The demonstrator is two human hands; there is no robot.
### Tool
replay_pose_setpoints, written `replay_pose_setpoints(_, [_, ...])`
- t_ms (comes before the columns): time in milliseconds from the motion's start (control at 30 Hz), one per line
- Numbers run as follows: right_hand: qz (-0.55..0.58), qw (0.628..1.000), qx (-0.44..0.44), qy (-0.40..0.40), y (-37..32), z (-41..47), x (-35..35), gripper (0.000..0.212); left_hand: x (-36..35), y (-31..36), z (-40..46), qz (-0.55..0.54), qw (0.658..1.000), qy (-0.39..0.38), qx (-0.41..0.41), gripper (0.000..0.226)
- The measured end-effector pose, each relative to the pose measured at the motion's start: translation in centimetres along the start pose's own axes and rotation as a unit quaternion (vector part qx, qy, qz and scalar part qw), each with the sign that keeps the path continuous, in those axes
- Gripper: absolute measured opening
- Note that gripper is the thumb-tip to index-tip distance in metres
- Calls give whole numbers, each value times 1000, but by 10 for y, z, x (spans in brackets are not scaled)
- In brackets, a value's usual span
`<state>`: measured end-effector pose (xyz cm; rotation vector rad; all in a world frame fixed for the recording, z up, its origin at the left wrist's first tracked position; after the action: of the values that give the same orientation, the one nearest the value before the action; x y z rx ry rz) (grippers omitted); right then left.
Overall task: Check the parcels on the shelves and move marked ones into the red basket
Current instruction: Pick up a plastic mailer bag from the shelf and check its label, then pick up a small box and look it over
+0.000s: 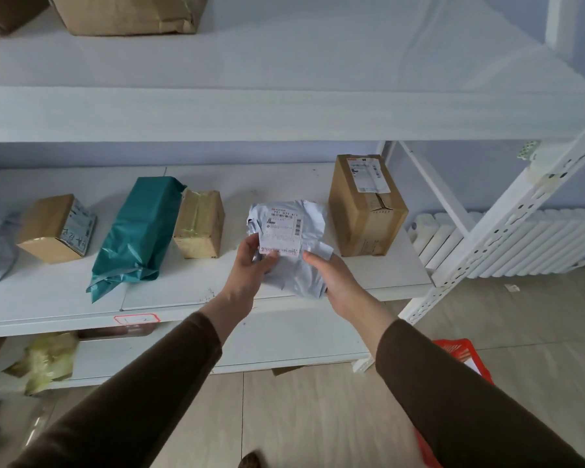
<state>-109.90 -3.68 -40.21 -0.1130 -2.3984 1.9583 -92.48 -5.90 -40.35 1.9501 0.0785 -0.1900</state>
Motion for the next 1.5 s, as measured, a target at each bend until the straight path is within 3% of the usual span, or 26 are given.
replay_pose_setpoints(67, [-5, 1000, 19, 24, -10, 13, 3, 10, -6, 10, 16, 3, 1000, 5, 5, 42])
replay_pose_setpoints(100, [-10, 999, 18, 33, -13, 16, 4, 10, -8, 15, 21, 11, 1000, 8, 5, 42])
replay_pose_setpoints(167, [-49, 996, 0, 72, -9, 75, 4, 14, -6, 19, 92, 22, 999, 21, 25, 44])
replay_pose_setpoints(367, [-115, 991, 14, 68, -20, 95, 8, 37, -11, 27, 111, 44, 997, 48, 45, 51])
replay_pose_setpoints(600, [-170, 979, -15, 108, 0, 107, 18, 42, -13, 16, 110, 52, 995, 40, 73, 50])
replay_pose_setpoints(700, [-229, 958, 93, 147, -25, 101, 12, 69, -9, 27, 98, 62, 996, 39, 58, 50])
replay_pose_setpoints(767, [-321, 912, 196, 167, -50, 85, 1, 83, 2, 37, 88, 88, 994, 52, 25, 55])
replay_pose_setpoints(867, [-407, 826, 361, 146, -81, 61, -41, 79, 32, 53, 72, 127, 988, 83, -40, 53])
replay_pose_setpoints(967, [-365, 819, 440, 47, -86, 50, -100, 67, 72, 75, 56, 158, 974, 130, -94, 46])
replay_pose_setpoints(1067, [-323, 880, 344, -56, -67, 63, -149, 65, 125, 89, 49, 186, 953, 217, -98, 44])
replay_pose_setpoints(1200, [-204, 963, 117, -133, -31, 81, -192, 68, 175, 70, 62, 155, 959, 238, 14, 58])
replay_pose_setpoints(1333, [-100, 984, -14, -149, 2, 93, -215, 57, 180, 32, 80, 109, 972, 150, 147, 42])
replay_pose_setpoints(1500, [-105, 987, -15, -120, 15, 92, -201, 53, 173, 23, 68, 77, 978, 129, 145, 30])
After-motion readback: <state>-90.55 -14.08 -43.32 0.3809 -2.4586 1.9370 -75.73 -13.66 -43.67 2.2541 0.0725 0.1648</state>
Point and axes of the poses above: each hand's wrist, its own z-axis towards the middle knuckle, its own x-axis out of the back of the hand, y = z × x, the point moved 10 cm from there along z, towards the middle knuckle, and after that the axes turned 11 degrees about x, right-handed, at the moved point
